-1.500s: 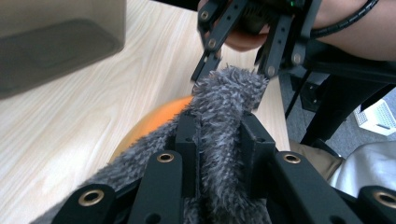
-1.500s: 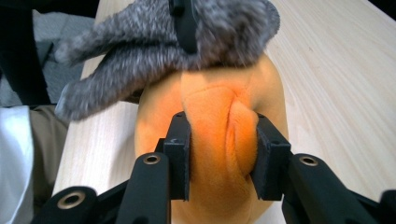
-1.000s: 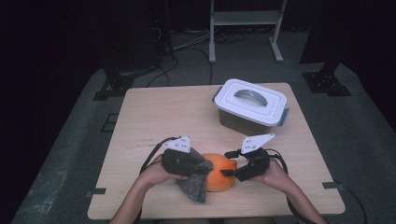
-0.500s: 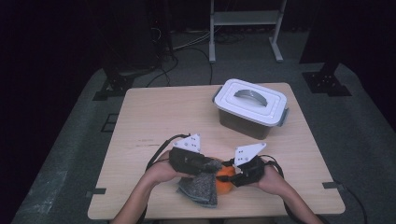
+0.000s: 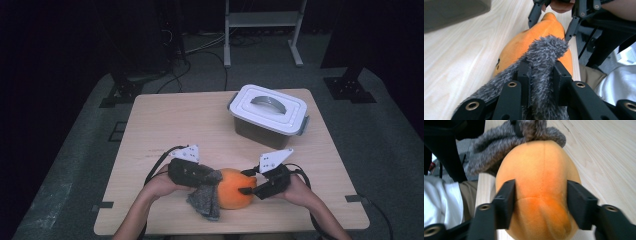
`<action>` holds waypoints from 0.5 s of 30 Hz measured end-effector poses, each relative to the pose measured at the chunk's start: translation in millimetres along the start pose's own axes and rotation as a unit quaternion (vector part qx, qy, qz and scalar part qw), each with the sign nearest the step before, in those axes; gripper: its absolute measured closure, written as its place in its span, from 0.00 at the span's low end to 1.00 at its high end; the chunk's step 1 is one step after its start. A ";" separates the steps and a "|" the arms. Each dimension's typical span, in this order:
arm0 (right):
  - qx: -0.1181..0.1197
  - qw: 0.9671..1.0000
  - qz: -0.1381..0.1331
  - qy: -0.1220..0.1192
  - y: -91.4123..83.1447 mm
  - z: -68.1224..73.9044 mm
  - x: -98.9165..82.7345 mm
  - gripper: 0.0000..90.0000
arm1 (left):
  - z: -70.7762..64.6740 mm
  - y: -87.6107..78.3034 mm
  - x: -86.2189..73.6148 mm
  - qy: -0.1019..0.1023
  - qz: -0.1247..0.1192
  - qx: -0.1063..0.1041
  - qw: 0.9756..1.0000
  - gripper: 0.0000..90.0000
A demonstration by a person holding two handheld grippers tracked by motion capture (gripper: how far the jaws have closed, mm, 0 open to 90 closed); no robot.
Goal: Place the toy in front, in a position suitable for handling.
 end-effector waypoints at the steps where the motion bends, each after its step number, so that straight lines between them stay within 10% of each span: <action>1: -0.001 1.000 0.001 0.002 1.2 0.8 1.5 0.40 | -0.4 1.0 -1.8 -0.004 -0.002 -0.004 1.000 0.80; 7: -0.005 1.000 0.022 0.006 13.0 7.7 12.7 0.32 | -7.5 7.4 -2.3 0.004 0.003 -0.018 1.000 0.80; 15: -0.010 0.998 0.013 -0.054 10.5 10.1 13.6 0.59 | -10.6 -3.5 18.1 0.025 -0.001 -0.005 1.000 0.80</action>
Point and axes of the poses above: each handheld gripper's, and its own axes: y roughly forward along the jaws, x roughly out of its top, z roughly to its left, the point moved 3 cm from there along y, roughly forward along the jaws, and after that the axes turned 6 degrees about z, right-handed, at the moved point
